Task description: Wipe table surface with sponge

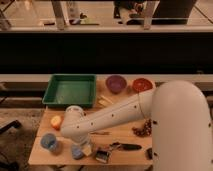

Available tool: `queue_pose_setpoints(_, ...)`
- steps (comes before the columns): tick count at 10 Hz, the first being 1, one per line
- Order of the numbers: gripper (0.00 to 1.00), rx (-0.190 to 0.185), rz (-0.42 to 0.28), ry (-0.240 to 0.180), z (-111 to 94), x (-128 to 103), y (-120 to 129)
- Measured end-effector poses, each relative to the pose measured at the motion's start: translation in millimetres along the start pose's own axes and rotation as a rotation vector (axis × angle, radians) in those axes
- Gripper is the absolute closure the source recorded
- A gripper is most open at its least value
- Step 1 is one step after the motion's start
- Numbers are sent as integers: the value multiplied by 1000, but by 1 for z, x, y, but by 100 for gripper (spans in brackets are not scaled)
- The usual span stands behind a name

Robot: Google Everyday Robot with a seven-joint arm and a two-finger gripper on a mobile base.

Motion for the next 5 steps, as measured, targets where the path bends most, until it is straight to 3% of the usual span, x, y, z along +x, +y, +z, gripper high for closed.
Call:
queue_pose_setpoints(3,78,28,1,-5,-2,-10,-18)
queue_pose_setpoints(5,78,48,-14,-32,-7,-25,-22)
